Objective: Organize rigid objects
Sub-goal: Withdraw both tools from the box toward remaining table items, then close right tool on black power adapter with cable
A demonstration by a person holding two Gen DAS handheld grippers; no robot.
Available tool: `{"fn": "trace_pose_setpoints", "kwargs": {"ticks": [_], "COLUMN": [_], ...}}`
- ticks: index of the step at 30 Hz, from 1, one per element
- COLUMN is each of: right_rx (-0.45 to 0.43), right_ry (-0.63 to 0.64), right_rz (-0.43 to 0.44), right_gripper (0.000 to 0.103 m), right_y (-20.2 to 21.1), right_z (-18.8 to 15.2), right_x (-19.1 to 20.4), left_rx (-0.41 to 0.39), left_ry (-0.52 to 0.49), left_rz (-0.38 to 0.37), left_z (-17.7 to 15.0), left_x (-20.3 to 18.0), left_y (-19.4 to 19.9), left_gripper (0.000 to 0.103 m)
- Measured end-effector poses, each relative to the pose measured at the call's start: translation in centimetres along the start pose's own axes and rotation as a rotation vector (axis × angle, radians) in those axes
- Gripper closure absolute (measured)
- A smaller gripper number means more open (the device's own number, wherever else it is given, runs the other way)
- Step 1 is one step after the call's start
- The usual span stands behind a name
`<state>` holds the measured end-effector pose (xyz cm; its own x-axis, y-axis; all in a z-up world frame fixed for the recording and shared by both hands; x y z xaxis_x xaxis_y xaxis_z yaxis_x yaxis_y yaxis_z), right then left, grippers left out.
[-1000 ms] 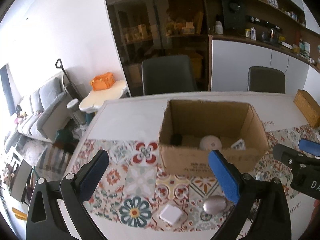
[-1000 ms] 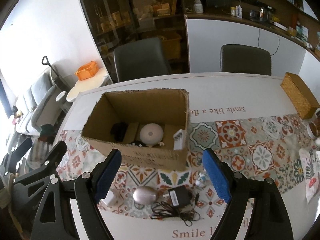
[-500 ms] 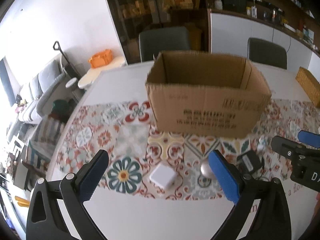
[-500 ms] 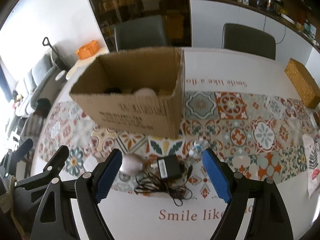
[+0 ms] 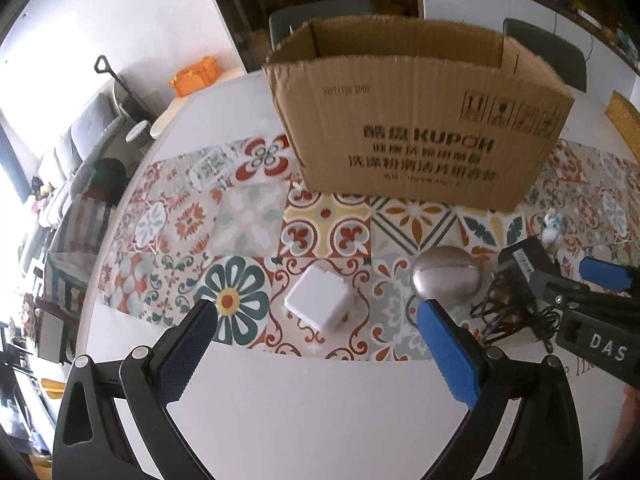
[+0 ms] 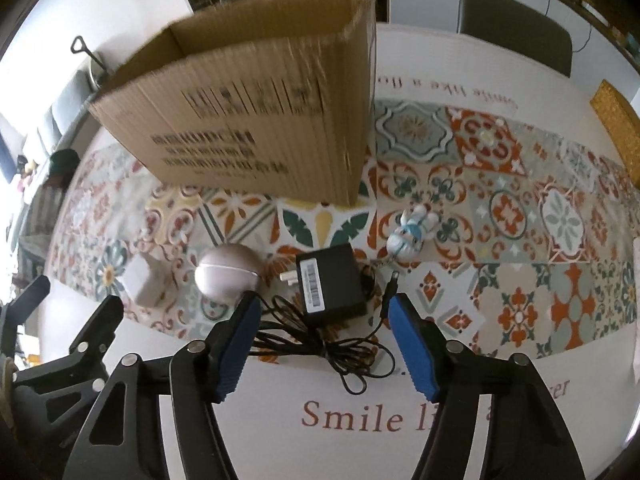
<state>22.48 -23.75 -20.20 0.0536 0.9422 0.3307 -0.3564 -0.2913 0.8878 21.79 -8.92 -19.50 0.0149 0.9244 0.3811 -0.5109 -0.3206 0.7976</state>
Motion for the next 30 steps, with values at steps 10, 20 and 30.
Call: {"fn": "trace_pose_setpoints", "kwargs": {"ticks": [10, 20, 30], "right_rx": [0.078, 0.082, 0.043], "right_ry": [-0.037, -0.027, -0.106], "right_rz": [-0.017, -0.013, 0.001], "right_gripper": [0.041, 0.053, 0.056], "right_y": [-4.0, -5.5, -3.9], "right_z": [0.0, 0.3, -2.5], "right_x": [-1.2, -1.0, -0.8], "left_rx": [0.03, 0.047, 0.039], "left_ry": [-0.012, -0.017, -0.009], "left_rz": [-0.011, -0.031, -0.088], "left_z": [0.1, 0.0, -0.6], "left_x": [-0.9, -1.3, -0.2], "left_y": [-1.7, -2.5, -2.4], "left_gripper": [0.001, 0.001, 0.001]}}
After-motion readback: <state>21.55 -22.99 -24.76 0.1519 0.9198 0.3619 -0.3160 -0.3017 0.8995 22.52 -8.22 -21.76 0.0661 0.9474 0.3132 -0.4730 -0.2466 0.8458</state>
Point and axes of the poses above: each gripper's, at about its wrist camera, not at the fingertips, and y roughly against the way its jaws point, x to its left, z to its top, the point moved 3 cm from there along -y, roughly the way its jaws point, and after that the axes turned 13 degrees about z, right-handed, at the moved point
